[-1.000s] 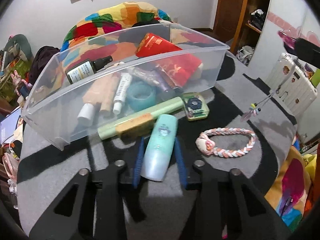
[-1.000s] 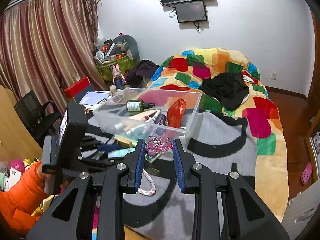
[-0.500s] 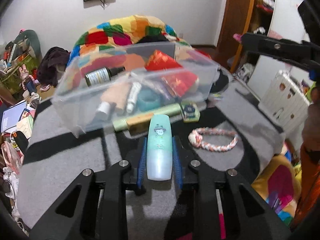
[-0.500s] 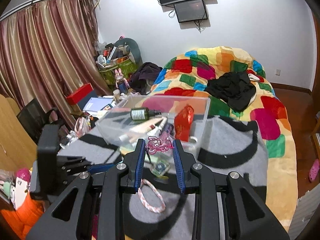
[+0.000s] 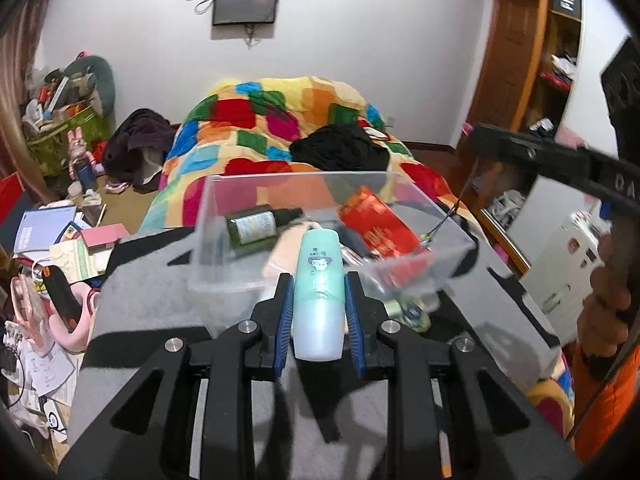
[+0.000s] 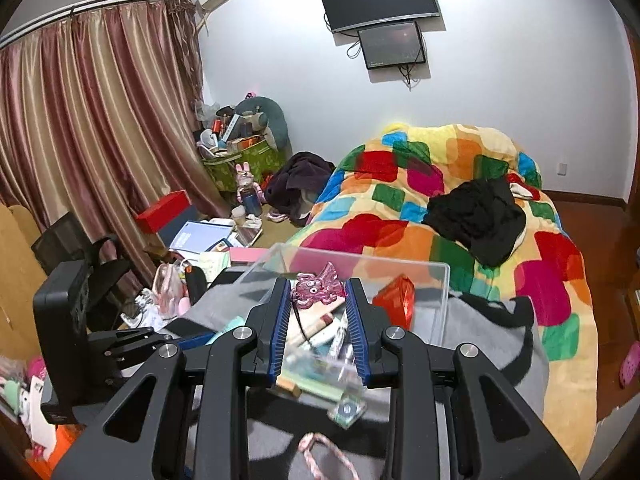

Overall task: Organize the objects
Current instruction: 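Drop the mint bottle and pink charm into the clear box with both tools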

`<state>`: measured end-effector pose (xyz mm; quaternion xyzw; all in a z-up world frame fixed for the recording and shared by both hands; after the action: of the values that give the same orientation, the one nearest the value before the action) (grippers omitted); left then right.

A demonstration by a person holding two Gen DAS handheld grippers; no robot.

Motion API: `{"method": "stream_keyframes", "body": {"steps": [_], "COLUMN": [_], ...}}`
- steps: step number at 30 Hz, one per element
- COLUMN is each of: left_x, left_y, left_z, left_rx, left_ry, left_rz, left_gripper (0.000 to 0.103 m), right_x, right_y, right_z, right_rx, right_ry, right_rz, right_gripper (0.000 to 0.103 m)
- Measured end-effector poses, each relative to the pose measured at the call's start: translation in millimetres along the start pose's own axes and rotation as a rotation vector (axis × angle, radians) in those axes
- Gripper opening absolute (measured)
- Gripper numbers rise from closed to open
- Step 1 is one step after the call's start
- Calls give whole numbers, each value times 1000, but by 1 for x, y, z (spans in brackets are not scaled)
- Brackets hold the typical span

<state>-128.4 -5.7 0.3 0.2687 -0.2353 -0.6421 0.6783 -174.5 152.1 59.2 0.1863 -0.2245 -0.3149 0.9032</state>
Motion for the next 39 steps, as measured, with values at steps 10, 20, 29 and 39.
{"method": "stream_keyframes", "body": {"steps": [10,20,29,39], "left_x": [19,6,-1,-3], "left_y": [-43,-66,-51,-21], "left_z": [17,15,15,6], "left_rx": [65,117,93,52], "left_ry": [40,20,0,9], "left_rz": [55,36,23,31], "left_gripper": [25,24,24,44], "right_x": [-23,-51,-57,-47], "right_y": [-53,-84,-87,-46], "right_z": [-18,-41,-50,-48], "right_rx": [126,248,291,218], "right_ry": [-36,-71,-90,-44], "right_rz": [-63,-84,-84,-100], "right_gripper": [25,26,34,52]}}
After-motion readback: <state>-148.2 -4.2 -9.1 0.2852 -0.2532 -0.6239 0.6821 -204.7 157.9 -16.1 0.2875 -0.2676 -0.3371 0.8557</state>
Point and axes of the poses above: each gripper's, at about its wrist camera, not at the fingertips, and y roughly against the way its jaws point, x to its left, z to its top, the point moved 3 cm from there along -y, roughly the way its jaws point, and after that the axes turned 8 degrees about z, right-handed, at the moved point
